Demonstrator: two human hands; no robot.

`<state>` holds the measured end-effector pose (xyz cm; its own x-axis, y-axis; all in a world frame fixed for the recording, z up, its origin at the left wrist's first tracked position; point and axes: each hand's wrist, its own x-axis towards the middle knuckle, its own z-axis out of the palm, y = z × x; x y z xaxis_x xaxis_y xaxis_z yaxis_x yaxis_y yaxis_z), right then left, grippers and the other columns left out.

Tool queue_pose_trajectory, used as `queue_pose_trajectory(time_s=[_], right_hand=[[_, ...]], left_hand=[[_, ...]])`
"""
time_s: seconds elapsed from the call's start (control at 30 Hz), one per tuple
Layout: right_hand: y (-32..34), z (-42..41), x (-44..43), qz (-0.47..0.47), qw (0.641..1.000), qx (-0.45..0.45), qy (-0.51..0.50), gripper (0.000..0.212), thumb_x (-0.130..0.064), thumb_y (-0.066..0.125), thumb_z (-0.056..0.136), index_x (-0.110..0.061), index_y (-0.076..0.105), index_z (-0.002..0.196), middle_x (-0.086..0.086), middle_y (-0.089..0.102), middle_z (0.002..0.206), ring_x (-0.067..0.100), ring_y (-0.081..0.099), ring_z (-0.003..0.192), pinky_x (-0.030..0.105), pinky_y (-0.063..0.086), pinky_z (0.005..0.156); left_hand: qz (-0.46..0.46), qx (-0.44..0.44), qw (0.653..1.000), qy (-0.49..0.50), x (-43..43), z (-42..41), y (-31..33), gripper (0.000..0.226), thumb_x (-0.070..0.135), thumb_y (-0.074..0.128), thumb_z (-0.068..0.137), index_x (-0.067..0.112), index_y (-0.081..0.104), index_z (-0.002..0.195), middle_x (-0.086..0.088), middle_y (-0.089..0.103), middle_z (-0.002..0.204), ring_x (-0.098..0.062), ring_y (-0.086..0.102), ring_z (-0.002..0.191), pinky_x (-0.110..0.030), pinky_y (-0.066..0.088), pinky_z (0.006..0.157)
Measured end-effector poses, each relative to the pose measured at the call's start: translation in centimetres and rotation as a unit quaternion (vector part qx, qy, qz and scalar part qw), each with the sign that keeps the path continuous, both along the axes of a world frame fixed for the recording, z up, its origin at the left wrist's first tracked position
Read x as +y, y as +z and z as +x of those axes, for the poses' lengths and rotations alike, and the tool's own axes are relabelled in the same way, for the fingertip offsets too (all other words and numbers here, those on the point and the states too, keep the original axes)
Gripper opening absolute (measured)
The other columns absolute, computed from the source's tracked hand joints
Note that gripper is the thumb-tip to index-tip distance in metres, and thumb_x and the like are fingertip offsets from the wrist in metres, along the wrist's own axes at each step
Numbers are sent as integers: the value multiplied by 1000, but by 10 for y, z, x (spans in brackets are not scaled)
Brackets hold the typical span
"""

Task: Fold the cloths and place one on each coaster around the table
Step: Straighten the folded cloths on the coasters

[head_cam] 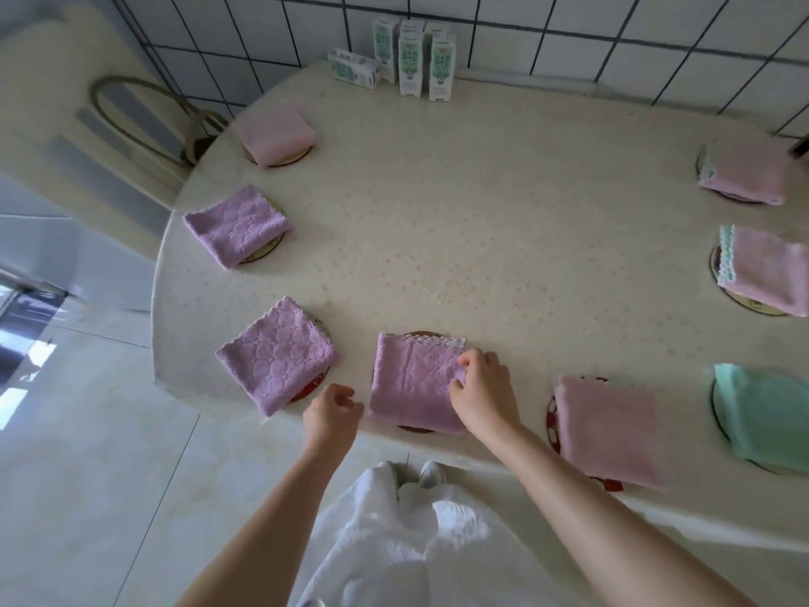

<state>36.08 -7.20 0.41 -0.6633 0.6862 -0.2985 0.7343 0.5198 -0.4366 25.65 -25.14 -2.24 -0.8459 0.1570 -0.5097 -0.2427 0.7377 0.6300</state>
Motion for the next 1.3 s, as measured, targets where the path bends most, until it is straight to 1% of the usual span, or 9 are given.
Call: queue_pose_trajectory(time_s=[0.13, 0.37, 0.53, 0.7, 0.8, 0.87, 1.03, 1.2, 1.3], right_hand=[[5, -33, -15, -23, 998, 32, 51, 27, -16, 54, 88, -14, 54, 115, 6, 55, 121, 27, 48, 110, 36, 42, 93], [-2, -103, -61, -90, 990, 44, 95, 24, -16, 57, 86, -9, 58, 109, 10, 62, 109, 28, 56, 104, 33, 44, 89], [-9, -155, -95, -108, 991, -7, 76, 35, -23, 57, 88, -9, 54, 120, 9, 57, 123, 27, 54, 113, 31, 40, 94], [-20, -181, -121, -87, 995, -54, 14, 35, -28, 57, 87, -6, 56, 114, 16, 60, 116, 33, 58, 106, 33, 44, 86], [-20, -186, -126, -72, 995, -63, -26, 37, -29, 56, 88, -6, 56, 117, 17, 60, 118, 33, 58, 106, 34, 45, 87], [-19, -188, -127, -77, 994, -71, -41, 35, -29, 51, 91, -5, 56, 116, 18, 62, 115, 33, 58, 105, 34, 45, 83], [-13, -196, -123, -118, 987, -87, -70, 29, -29, 45, 93, -6, 59, 104, 19, 65, 107, 34, 59, 103, 31, 41, 75], [-9, -192, -119, -152, 984, -70, -68, 18, -24, 52, 88, -11, 61, 98, 10, 66, 99, 29, 60, 95, 27, 37, 69], [-8, -184, -119, -167, 981, -36, -94, 11, -23, 56, 85, -17, 55, 76, 2, 59, 75, 24, 54, 77, 29, 36, 62]], left_hand=[[38, 48, 996, 67, -17, -18, 6, 19, -1, 63, 78, 11, 64, 92, -7, 64, 85, -24, 58, 76, -26, 43, 60], [33, 81, 991, 102, -80, -59, 7, 27, -2, 64, 76, 14, 59, 96, -11, 62, 97, -24, 58, 78, -33, 46, 67], [41, -25, 991, 127, -108, -90, 5, 32, 9, 71, 78, 15, 50, 101, 0, 58, 95, -22, 57, 86, -35, 46, 72], [97, -151, 977, 116, -120, -115, -26, 41, 21, 67, 56, 5, 63, 94, -5, 70, 79, -15, 54, 61, -28, 45, 57], [94, -190, 971, 109, -120, -122, -16, 12, 14, 67, 64, 6, 67, 72, 1, 59, 57, -12, 43, 51, -23, 34, 54], [110, -221, 961, 124, -117, -123, -6, 6, 13, 65, 65, 8, 64, 63, 1, 53, 54, -14, 39, 51, -25, 32, 54], [129, -298, 931, 166, -113, -133, -7, 13, 12, 67, 75, 1, 65, 81, -8, 49, 69, -18, 40, 58, -28, 35, 58], [158, -291, 929, 162, -115, -144, -7, 19, 17, 71, 75, 2, 63, 83, -14, 58, 78, -21, 50, 73, -33, 42, 70], [190, -277, 929, 158, -116, -152, 0, 11, 7, 66, 79, -2, 66, 86, -17, 67, 86, -26, 60, 78, -37, 52, 79]])
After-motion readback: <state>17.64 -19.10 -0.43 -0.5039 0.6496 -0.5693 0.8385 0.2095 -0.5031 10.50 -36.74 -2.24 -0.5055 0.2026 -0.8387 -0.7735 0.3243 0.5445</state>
